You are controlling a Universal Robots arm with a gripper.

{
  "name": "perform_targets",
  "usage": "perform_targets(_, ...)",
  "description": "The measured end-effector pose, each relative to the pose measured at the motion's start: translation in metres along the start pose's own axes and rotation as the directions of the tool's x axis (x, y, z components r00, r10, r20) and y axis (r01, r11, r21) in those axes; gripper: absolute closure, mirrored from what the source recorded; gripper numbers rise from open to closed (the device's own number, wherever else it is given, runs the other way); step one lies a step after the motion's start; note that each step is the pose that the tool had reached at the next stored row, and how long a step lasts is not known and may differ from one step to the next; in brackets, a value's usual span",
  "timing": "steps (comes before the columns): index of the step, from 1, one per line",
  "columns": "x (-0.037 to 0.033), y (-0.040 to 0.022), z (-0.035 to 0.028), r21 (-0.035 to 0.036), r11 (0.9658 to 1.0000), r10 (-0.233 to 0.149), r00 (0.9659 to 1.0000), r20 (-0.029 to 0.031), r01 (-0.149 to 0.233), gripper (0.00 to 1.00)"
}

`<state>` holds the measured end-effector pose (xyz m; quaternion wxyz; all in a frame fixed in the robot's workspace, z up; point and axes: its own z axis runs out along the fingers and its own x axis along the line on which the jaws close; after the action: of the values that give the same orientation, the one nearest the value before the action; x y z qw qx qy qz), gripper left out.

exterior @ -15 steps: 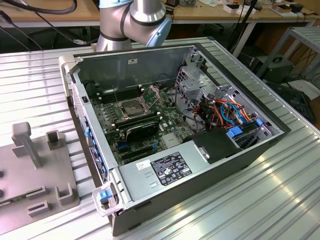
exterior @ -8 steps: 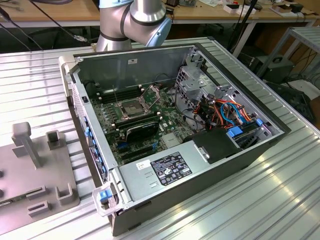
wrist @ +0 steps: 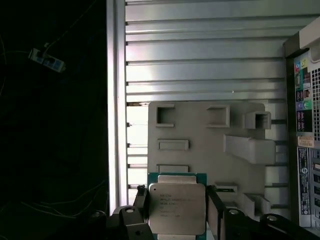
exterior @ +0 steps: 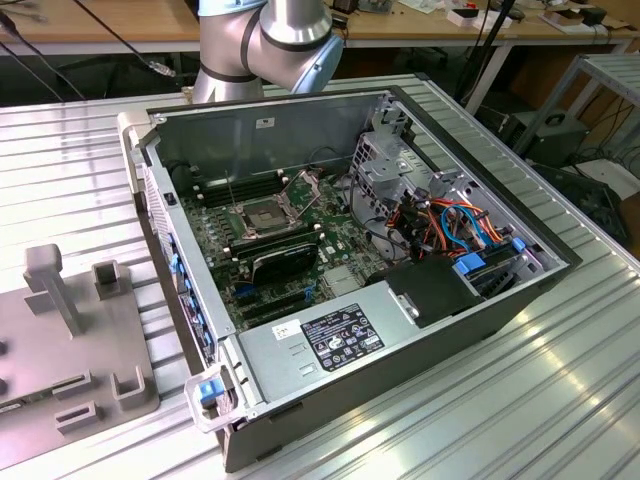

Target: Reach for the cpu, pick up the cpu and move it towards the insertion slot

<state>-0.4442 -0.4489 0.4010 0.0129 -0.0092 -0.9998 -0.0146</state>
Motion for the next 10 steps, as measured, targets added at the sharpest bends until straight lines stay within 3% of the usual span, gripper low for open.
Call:
perform_targets(4,0.0001,0.0001,-0.0058,0.0000,1.0000,0.000,1.0000,0.0000,0.000,0.45)
perform_targets(10,-0.0003,0.0002,-0.0060,0.0001,1.0000,0.000,1.0000,0.0000,0.000,0.45)
